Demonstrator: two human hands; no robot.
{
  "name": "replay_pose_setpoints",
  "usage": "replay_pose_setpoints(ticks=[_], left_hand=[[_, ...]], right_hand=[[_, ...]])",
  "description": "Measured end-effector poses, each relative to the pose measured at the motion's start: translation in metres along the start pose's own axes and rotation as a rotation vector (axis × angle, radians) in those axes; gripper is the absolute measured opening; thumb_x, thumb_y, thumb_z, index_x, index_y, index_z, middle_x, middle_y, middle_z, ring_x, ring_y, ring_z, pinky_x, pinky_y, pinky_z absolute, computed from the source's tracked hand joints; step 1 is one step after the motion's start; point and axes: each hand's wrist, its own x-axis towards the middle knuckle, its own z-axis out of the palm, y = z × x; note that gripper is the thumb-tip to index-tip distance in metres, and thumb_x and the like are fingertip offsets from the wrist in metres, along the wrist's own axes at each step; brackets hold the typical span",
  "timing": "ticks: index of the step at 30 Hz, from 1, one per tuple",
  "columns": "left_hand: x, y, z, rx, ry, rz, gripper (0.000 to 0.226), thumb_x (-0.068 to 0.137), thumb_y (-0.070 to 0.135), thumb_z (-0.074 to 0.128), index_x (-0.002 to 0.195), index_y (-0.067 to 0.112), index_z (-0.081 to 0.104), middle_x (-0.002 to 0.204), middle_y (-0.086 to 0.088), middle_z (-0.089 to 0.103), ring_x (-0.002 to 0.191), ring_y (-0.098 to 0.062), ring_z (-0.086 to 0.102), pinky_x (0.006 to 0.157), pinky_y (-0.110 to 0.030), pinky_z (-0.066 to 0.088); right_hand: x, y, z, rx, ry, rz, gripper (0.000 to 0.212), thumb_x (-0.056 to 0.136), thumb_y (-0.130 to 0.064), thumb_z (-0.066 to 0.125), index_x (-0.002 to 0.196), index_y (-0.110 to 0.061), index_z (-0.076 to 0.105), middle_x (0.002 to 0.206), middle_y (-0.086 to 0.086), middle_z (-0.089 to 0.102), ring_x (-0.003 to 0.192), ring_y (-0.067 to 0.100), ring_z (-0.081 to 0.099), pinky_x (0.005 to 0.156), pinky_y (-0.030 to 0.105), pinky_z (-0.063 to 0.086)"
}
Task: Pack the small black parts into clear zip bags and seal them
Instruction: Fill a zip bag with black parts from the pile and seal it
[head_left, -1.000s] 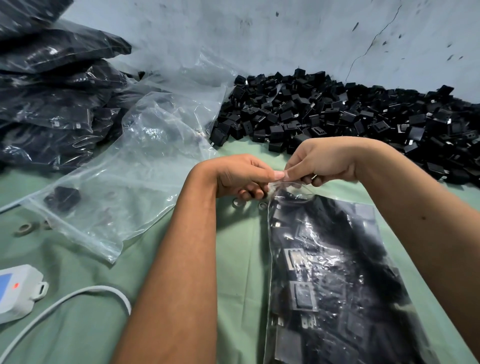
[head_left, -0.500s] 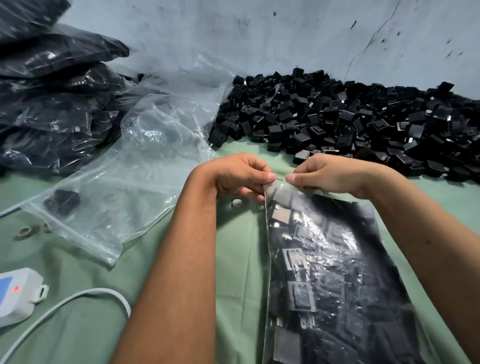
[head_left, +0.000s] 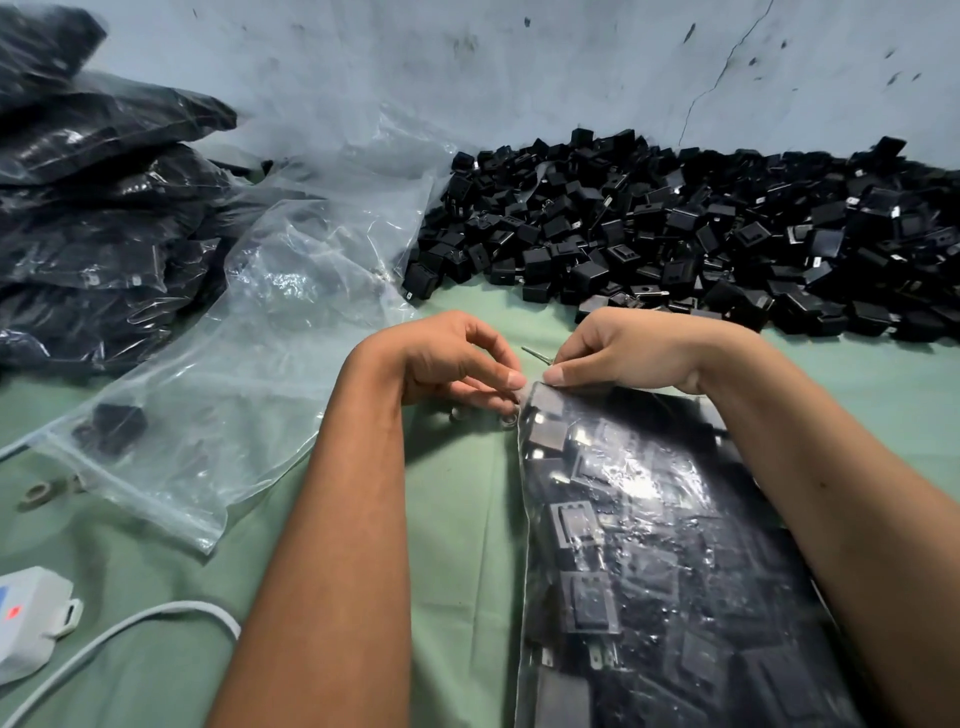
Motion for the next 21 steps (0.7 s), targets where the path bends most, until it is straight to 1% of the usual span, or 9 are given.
replay_pose_setpoints(ticks=[4, 6, 8, 10, 12, 14, 16, 18, 21], left_hand=[[0.001, 0.001, 0.002, -0.009, 0.028, -0.018, 0.015, 0.086, -0.011, 0.072, 0.09, 0.001, 0.064, 0.07, -0.015, 0.073, 0.06, -0.018, 0.075, 0.043, -0.019, 0.052], [0.002, 0.001, 0.003, 0.002, 0.038, -0.019, 0.018, 0.086, -0.012, 0.071, 0.09, 0.003, 0.063, 0.071, -0.013, 0.073, 0.06, -0.017, 0.074, 0.044, -0.02, 0.053], [0.004, 0.001, 0.004, 0.012, 0.052, -0.01, 0.02, 0.088, -0.016, 0.066, 0.089, 0.003, 0.061, 0.066, -0.01, 0.071, 0.056, -0.016, 0.072, 0.046, -0.018, 0.053], [0.005, 0.001, 0.004, 0.033, 0.054, 0.0, 0.023, 0.09, -0.019, 0.058, 0.087, 0.004, 0.06, 0.061, -0.007, 0.069, 0.052, -0.014, 0.07, 0.044, -0.016, 0.051], [0.004, 0.001, 0.003, 0.052, 0.036, 0.005, 0.024, 0.091, -0.019, 0.057, 0.086, 0.004, 0.06, 0.061, -0.006, 0.067, 0.051, -0.012, 0.069, 0.044, -0.015, 0.051], [0.002, 0.001, 0.0, 0.049, 0.031, 0.007, 0.022, 0.091, -0.018, 0.058, 0.088, 0.004, 0.062, 0.062, -0.006, 0.068, 0.052, -0.012, 0.069, 0.045, -0.015, 0.052], [0.002, 0.0, -0.001, 0.038, 0.038, 0.019, 0.021, 0.091, -0.017, 0.059, 0.09, 0.004, 0.061, 0.064, -0.007, 0.068, 0.053, -0.012, 0.069, 0.046, -0.015, 0.052], [0.002, 0.0, -0.002, 0.031, 0.029, 0.037, 0.022, 0.091, -0.017, 0.058, 0.09, 0.006, 0.06, 0.064, -0.007, 0.066, 0.052, -0.012, 0.068, 0.044, -0.016, 0.051], [0.003, -0.001, -0.003, 0.029, 0.006, 0.054, 0.023, 0.092, -0.016, 0.06, 0.089, 0.007, 0.058, 0.062, -0.005, 0.065, 0.052, -0.011, 0.066, 0.042, -0.017, 0.049]], right_hand=[[0.004, 0.001, -0.001, 0.027, 0.008, 0.026, 0.047, 0.097, -0.04, 0.068, 0.058, -0.016, 0.057, 0.058, -0.004, 0.045, 0.056, 0.012, 0.038, 0.068, 0.032, 0.034], [0.006, 0.0, -0.001, 0.031, 0.012, 0.034, 0.048, 0.098, -0.043, 0.067, 0.061, -0.015, 0.054, 0.058, -0.002, 0.044, 0.056, 0.014, 0.037, 0.069, 0.033, 0.033], [0.01, -0.005, 0.0, 0.004, 0.02, 0.023, 0.051, 0.096, -0.049, 0.067, 0.062, -0.012, 0.054, 0.059, -0.002, 0.042, 0.057, 0.013, 0.035, 0.065, 0.031, 0.032], [0.015, -0.01, 0.001, -0.022, -0.002, 0.007, 0.05, 0.091, -0.056, 0.07, 0.075, -0.008, 0.069, 0.067, 0.0, 0.048, 0.066, 0.013, 0.041, 0.069, 0.031, 0.035], [0.02, -0.014, 0.001, -0.014, -0.033, -0.005, 0.035, 0.087, -0.057, 0.073, 0.09, -0.023, 0.081, 0.075, 0.0, 0.056, 0.075, 0.015, 0.046, 0.076, 0.034, 0.038], [0.022, -0.014, -0.001, 0.05, -0.067, -0.001, 0.028, 0.083, -0.057, 0.076, 0.089, -0.03, 0.083, 0.069, -0.004, 0.05, 0.068, 0.012, 0.041, 0.071, 0.034, 0.034], [0.025, -0.012, -0.003, 0.113, -0.093, 0.01, 0.035, 0.075, -0.059, 0.078, 0.09, -0.028, 0.083, 0.063, -0.007, 0.046, 0.062, 0.012, 0.034, 0.063, 0.033, 0.026], [0.027, -0.01, -0.005, 0.148, -0.116, 0.017, 0.04, 0.07, -0.059, 0.08, 0.09, -0.024, 0.083, 0.062, -0.007, 0.046, 0.061, 0.014, 0.03, 0.061, 0.037, 0.018], [0.03, -0.007, -0.006, 0.183, -0.125, 0.027, 0.028, 0.073, -0.051, 0.082, 0.076, -0.023, 0.081, 0.057, -0.009, 0.048, 0.056, 0.012, 0.031, 0.057, 0.035, 0.018]])
